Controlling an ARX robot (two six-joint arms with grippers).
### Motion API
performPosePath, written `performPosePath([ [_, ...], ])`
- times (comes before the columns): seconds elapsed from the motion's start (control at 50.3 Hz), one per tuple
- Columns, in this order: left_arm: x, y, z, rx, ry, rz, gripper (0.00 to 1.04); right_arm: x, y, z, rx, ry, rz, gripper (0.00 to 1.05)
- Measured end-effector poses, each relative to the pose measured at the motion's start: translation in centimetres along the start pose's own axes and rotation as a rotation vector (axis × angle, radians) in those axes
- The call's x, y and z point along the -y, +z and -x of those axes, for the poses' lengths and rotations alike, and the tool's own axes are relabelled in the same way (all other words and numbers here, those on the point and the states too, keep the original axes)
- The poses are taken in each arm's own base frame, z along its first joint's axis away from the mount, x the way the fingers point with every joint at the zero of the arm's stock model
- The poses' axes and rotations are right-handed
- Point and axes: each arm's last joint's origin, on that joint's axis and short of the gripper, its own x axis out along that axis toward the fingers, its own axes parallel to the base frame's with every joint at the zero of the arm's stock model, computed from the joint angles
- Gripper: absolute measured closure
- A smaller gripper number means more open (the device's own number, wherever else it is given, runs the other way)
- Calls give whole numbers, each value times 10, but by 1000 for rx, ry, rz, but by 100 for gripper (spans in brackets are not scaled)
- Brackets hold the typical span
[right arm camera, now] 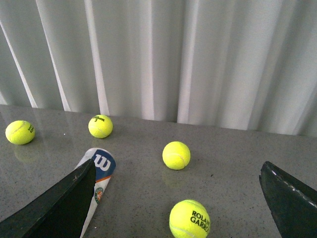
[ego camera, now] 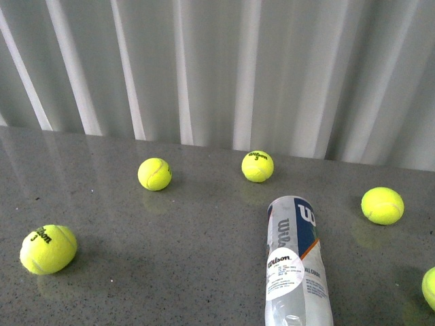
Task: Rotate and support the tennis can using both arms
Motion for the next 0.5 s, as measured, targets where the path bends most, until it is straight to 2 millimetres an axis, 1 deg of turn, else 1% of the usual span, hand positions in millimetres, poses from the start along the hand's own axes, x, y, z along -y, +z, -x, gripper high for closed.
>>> performPosePath([
  [0.278, 0, 0, 0, 0, 0, 0, 7, 0, 0, 0, -3, 2, 0, 7],
  [0.338, 0, 0, 0, 0, 0, 0, 7, -1, 5, -1, -155, 88, 70, 7],
  [0.378, 0, 0, 0, 0, 0, 0, 7, 0, 23, -9, -170, 126, 82, 7],
  [0.398, 0, 0, 0, 0, 0, 0, 7, 0, 28, -11, -163, 127, 81, 7],
  [0.457, 0, 0, 0, 0, 0, 0, 7, 8, 73, -35, -57, 73, 74, 7],
  [0.477, 0, 0, 0, 0, 0, 0, 7, 10, 83, -42, -35, 66, 66, 7],
  [0.497, 0, 0, 0, 0, 0, 0, 7, 14, 96, -53, -12, 48, 42, 7],
])
